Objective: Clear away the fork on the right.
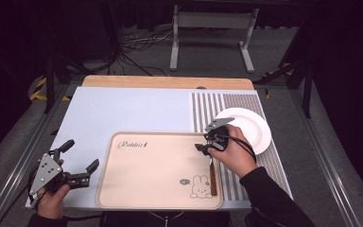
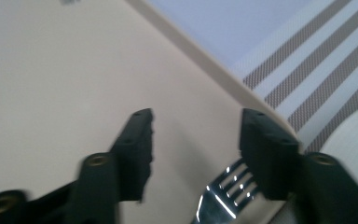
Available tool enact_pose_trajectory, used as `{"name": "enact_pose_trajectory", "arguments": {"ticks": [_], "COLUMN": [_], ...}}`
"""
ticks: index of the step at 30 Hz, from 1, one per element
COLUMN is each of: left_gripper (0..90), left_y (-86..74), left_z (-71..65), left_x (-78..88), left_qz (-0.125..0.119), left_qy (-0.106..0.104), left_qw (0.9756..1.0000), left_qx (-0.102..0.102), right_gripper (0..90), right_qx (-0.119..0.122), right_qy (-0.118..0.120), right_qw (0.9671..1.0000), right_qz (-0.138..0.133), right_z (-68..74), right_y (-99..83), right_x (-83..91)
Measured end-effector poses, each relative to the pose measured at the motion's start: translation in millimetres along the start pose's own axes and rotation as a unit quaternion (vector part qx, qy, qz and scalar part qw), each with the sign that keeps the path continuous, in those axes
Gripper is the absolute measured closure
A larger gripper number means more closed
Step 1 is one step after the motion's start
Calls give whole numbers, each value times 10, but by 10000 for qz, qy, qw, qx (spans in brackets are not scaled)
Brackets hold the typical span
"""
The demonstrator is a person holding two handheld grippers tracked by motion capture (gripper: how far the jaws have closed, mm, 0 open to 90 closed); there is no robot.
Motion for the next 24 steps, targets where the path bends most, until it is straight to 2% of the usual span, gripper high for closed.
{"name": "enact_pose_trajectory", "arguments": {"ticks": [2, 6, 11, 14, 15, 16, 18, 24], "left_gripper": [5, 5, 5, 5, 5, 5, 5, 5], "left_y": [2, 0, 6, 2, 2, 3, 4, 4], "left_z": [-2, -1, -4, -2, -2, -5, -9, -11], "left_x": [-1, -3, 0, -2, -2, -5, -5, -6], "left_qz": [-6, 2, -6, 6, 6, -3, -3, 0], "left_qy": [-10, 1, 5, 2, 2, 0, 0, 5], "left_qw": [10000, 10000, 10000, 10000, 10000, 10000, 10000, 10000], "left_qx": [5, 2, -2, -6, -6, -6, -2, -3], "right_gripper": [233, 196, 150, 150, 150, 146, 146, 146], "right_qx": [-50, 76, 164, 134, 134, 92, 52, -126], "right_qy": [129, 261, 263, 250, 250, 205, 197, 182], "right_qw": [9993, 9973, 9942, 9910, 9910, 9882, 9847, 9744], "right_qz": [-357, -683, -1026, -1306, -1306, -1518, -1732, -2238], "right_z": [7, 15, -14, -64, -64, -116, -155, -269], "right_y": [100, 172, 183, 171, 171, 168, 168, 111], "right_x": [84, 265, 426, 547, 547, 635, 723, 949]}}
Point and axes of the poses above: each handheld gripper's, and its own axes: x roughly backward along the jaws, y roughly out of its top, z roughly to its left, the point moved 10 cm from there along -x, roughly forward along the jaws, and after that the axes turned 13 degrees about -y, right-handed, at the moved point
